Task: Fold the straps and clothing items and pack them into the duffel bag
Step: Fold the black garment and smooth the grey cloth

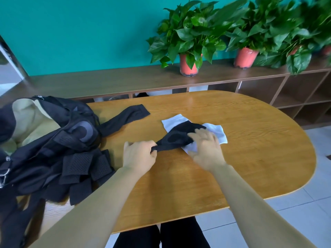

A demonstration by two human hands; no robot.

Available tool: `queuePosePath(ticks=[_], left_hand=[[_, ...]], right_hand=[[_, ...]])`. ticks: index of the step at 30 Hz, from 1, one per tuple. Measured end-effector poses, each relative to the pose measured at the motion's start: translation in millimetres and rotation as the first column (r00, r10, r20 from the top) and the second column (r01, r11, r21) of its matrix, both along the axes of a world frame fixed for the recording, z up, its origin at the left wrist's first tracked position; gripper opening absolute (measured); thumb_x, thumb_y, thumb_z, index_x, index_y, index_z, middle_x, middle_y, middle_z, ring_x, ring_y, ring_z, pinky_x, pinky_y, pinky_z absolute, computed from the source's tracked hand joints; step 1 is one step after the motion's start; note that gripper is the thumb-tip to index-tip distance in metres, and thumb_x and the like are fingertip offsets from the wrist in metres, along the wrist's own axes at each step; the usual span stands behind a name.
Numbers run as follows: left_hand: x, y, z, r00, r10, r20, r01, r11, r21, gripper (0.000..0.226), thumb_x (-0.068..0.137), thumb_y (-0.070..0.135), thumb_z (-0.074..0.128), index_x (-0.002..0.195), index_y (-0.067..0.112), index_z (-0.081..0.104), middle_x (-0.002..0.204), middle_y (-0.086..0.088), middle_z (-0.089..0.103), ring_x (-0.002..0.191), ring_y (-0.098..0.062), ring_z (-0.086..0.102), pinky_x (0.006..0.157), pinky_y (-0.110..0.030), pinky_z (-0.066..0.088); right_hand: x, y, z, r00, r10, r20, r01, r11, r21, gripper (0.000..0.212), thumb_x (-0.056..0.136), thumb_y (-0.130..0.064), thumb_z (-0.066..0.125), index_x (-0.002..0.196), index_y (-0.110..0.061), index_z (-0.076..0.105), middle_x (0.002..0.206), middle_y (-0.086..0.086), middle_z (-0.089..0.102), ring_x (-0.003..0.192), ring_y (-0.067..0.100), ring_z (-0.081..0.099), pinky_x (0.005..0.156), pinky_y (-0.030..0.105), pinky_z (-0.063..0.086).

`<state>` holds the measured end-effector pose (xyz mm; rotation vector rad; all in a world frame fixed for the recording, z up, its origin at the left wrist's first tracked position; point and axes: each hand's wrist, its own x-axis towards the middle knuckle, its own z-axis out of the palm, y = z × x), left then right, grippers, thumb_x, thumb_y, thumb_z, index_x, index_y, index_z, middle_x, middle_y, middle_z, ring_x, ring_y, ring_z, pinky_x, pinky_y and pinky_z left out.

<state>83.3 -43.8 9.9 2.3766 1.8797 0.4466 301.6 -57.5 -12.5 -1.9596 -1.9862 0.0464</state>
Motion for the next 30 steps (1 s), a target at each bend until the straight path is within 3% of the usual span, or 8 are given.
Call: queuePosePath(ticks=[4,7,10,16,19,22,25,30], left_hand=[[-0.8,-0.2,12.6,0.988,-0.088,0.13,0.07,0.988,0.138,0.014,0.092,0.031,0.056,0.102,0.035,0.065,0.073,0.013,0.062,0.076,-0.008,0.054,0.091,-0.03,0.028],[-8.9,5.3,31.7,0.932,-0.142,0.332,0.057,0.966,0.253,0.013,0.087,0.022,0.065,0.097,0.029,0.07,0.08,0.014,0.068,0.076,-0.009,0.06,0.091,-0.043,0.043],[-22.2,15.3,51.3,0.891,-0.093,0.445,-0.007,0.976,0.218,0.012,0.089,0.027,0.061,0.097,0.021,0.069,0.079,0.01,0.067,0.077,-0.013,0.061,0.081,-0.04,0.048],[-35.1,32.2,70.3,0.915,0.09,0.393,-0.177,0.965,0.192,0.039,0.093,0.033,0.055,0.063,0.021,0.033,0.057,0.003,0.043,0.059,-0.023,0.044,0.052,-0.031,0.028],[-35.7,35.4,76.3,0.925,0.13,0.358,-0.217,0.952,0.215,0.02,0.094,0.032,0.052,0.08,0.019,0.049,0.07,-0.001,0.057,0.07,-0.03,0.055,0.06,-0.036,0.044],[-33.7,35.8,72.8,0.954,0.131,0.269,-0.178,0.972,0.156,0.026,0.096,0.029,0.051,0.121,0.022,0.052,0.104,-0.004,0.068,0.096,-0.032,0.061,0.089,-0.042,0.047],[-30.4,35.6,56.1,0.989,0.087,0.116,-0.102,0.986,0.129,0.033,0.097,0.03,0.051,0.129,0.024,0.047,0.111,0.001,0.067,0.103,-0.026,0.061,0.099,-0.039,0.036],[-19.8,50.1,27.2,0.993,0.021,0.116,-0.03,0.996,0.081,0.041,0.097,0.028,0.053,0.137,0.023,0.044,0.124,0.0,0.063,0.111,-0.023,0.058,0.101,-0.038,0.032]], right_hand=[[-28.3,10.1,-10.8,0.994,0.053,0.094,-0.047,0.997,-0.062,0.068,0.088,-0.032,0.058,0.147,-0.021,0.026,0.154,0.007,0.024,0.144,0.024,0.01,0.118,0.039,0.006],[-27.2,24.4,-10.3,0.996,-0.072,-0.052,0.077,0.993,0.086,0.043,0.091,-0.025,0.053,0.133,-0.018,0.049,0.134,0.004,0.048,0.136,0.024,0.028,0.11,0.033,0.02],[-28.7,35.2,8.6,0.97,-0.103,-0.221,0.138,0.979,0.147,0.022,0.085,-0.01,0.049,0.096,-0.012,0.068,0.1,0.004,0.063,0.113,0.029,0.049,0.086,0.032,0.035],[-53.4,23.7,56.2,0.884,-0.004,-0.467,0.014,1.0,0.016,0.024,0.082,-0.01,0.052,0.062,-0.023,0.054,0.058,-0.003,0.054,0.06,0.017,0.051,0.052,0.028,0.037],[-57.0,14.5,65.1,0.765,-0.066,-0.64,-0.11,0.967,-0.231,0.026,0.085,-0.019,0.058,0.061,-0.012,0.05,0.057,0.0,0.047,0.057,0.015,0.047,0.056,0.029,0.037],[-50.7,5.0,53.4,0.686,-0.228,-0.691,-0.207,0.849,-0.486,0.028,0.081,-0.028,0.064,0.091,-0.002,0.063,0.084,0.012,0.069,0.081,0.025,0.067,0.071,0.036,0.053],[-45.8,-5.8,30.3,0.735,-0.321,-0.597,-0.163,0.772,-0.615,0.031,0.075,-0.028,0.066,0.089,-0.001,0.06,0.088,0.013,0.07,0.083,0.026,0.068,0.082,0.041,0.057],[-41.0,-14.1,8.0,0.749,-0.416,-0.516,-0.005,0.775,-0.632,0.022,0.086,-0.02,0.063,0.075,-0.003,0.053,0.074,0.019,0.053,0.068,0.024,0.057,0.066,0.031,0.043]])
